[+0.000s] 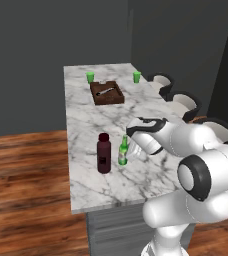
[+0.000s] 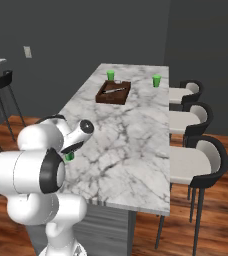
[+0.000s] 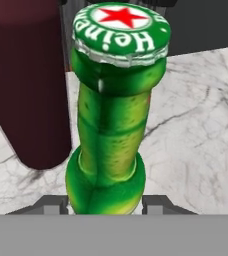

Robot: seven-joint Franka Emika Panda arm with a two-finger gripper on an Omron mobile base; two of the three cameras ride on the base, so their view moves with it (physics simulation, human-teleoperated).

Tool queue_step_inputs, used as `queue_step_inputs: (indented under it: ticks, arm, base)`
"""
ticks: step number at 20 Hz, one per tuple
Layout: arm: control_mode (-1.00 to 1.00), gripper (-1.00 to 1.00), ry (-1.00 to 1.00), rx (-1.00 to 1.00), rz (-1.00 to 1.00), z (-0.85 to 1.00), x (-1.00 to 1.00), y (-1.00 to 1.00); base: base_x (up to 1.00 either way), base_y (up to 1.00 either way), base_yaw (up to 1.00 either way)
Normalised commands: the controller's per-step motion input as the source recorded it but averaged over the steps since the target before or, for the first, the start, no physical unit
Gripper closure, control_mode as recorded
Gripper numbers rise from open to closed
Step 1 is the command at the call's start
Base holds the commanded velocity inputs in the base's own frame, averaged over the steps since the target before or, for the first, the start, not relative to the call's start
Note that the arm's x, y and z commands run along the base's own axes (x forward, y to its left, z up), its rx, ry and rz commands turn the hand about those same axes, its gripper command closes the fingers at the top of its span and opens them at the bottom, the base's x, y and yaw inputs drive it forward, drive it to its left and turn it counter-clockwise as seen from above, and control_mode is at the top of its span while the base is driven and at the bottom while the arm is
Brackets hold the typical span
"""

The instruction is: Place the drinks on the dining counter in a tight cluster.

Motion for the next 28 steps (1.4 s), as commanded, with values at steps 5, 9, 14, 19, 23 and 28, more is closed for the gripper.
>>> queue_step_inputs:
  ticks: [5, 9, 14, 19, 23, 28]
  arm:
    - [-1.0, 1.0, 0.0, -0.01, 0.0, -0.01, -0.03, 0.0]
    - [-1.0, 1.0, 0.0, 0.0, 0.0, 0.0, -0.02, 0.0]
    - [-1.0, 1.0, 0.0, 0.0, 0.0, 0.0, 0.0, 0.0]
    - [-1.0, 1.0, 0.0, 0.0, 0.0, -0.03, -0.05, 0.0]
    - [-1.0, 1.0, 0.0, 0.0, 0.0, -0.06, -0.03, 0.0]
    - [-1.0, 1.0, 0.0, 0.0, 0.0, -0.01, 0.0, 0.0]
  base:
    - [0.0, 0.0, 0.0]
    - [0.0, 0.0, 0.0]
    - [0.0, 0.0, 0.0]
    - [0.0, 0.0, 0.0]
    - [0.0, 0.0, 0.0]
    - [0.0, 0.0, 0.0]
